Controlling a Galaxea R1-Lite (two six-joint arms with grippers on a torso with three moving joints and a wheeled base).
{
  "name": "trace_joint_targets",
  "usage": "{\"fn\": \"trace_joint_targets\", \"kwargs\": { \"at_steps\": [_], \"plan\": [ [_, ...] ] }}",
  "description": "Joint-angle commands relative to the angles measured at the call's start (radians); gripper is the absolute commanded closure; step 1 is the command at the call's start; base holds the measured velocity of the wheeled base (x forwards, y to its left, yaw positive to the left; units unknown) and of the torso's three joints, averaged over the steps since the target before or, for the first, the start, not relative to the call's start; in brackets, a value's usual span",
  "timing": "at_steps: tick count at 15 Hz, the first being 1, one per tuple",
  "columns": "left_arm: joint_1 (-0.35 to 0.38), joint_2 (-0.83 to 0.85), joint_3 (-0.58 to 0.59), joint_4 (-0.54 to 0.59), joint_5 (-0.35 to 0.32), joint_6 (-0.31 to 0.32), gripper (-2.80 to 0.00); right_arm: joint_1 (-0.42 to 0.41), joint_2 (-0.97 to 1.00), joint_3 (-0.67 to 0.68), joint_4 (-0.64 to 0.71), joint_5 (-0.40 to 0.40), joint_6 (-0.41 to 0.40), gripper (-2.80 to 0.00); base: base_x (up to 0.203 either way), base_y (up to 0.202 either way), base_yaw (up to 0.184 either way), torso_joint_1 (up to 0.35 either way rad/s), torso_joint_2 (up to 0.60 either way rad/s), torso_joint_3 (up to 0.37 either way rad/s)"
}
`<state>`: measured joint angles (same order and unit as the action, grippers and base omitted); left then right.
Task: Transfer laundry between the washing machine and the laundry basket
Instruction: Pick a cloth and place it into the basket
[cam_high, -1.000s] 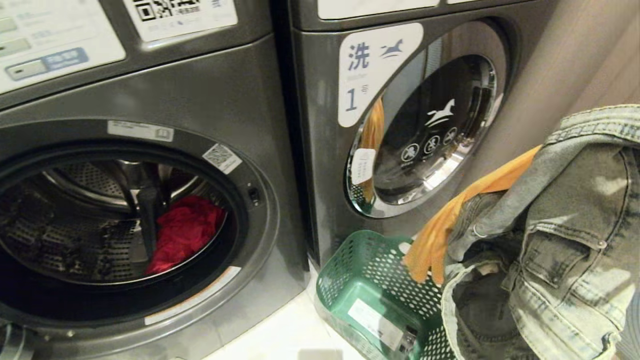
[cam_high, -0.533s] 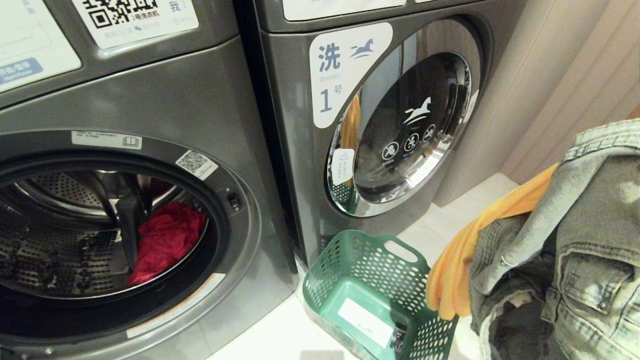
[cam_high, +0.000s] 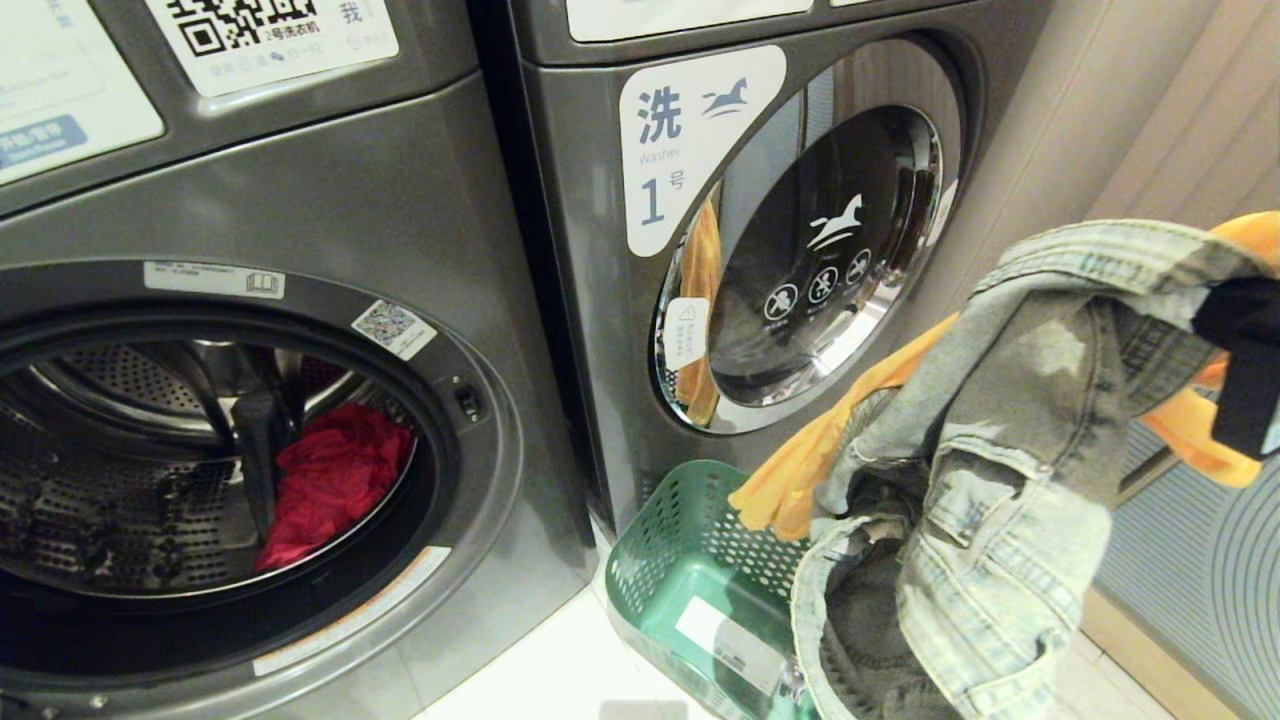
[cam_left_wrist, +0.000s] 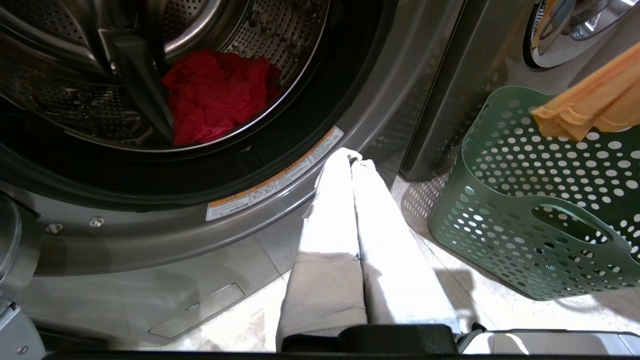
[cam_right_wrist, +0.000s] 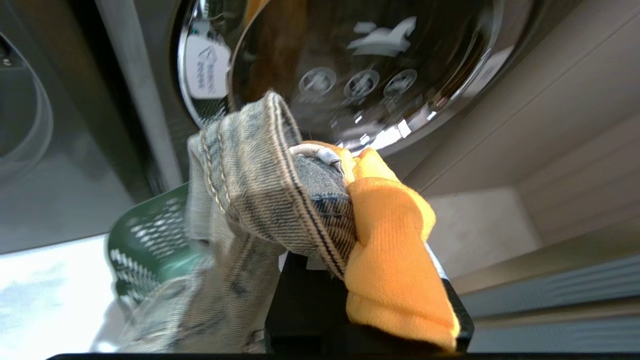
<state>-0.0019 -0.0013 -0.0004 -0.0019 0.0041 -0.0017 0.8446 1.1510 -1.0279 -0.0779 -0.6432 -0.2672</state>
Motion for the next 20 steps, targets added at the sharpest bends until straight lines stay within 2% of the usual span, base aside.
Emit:
{"fn": "trace_joint_targets", "kwargs": {
  "at_steps": [1,4,11,16,20],
  "plan": [
    [-0.001,0.001,0.0,0.0,0.0,0.0,0.0,-0.015,0.103,0.002,-0.002,-0.004,0.064,0.0,0.0,0.0,0.0,0.0,0.0,0.0],
    [0.0,0.001,0.0,0.0,0.0,0.0,0.0,-0.058,0.189,-0.001,-0.002,0.025,0.198,0.0,0.0,0.0,0.0,0.0,0.0,0.0],
    [0.0,0.001,0.0,0.0,0.0,-0.001,0.0,-0.14,0.336,0.074,-0.009,0.055,0.39,0.0,0.0,0.0,0.0,0.0,0.0,0.0],
    [0.0,0.001,0.0,0.0,0.0,0.0,0.0,-0.244,0.42,0.069,-0.015,0.111,0.411,0.0,0.0,0.0,0.0,0.0,0.0,0.0],
    [0.0,0.001,0.0,0.0,0.0,0.0,0.0,-0.289,0.511,0.073,-0.211,0.145,0.399,0.0,0.0,0.0,0.0,0.0,0.0,0.0]
  ]
}}
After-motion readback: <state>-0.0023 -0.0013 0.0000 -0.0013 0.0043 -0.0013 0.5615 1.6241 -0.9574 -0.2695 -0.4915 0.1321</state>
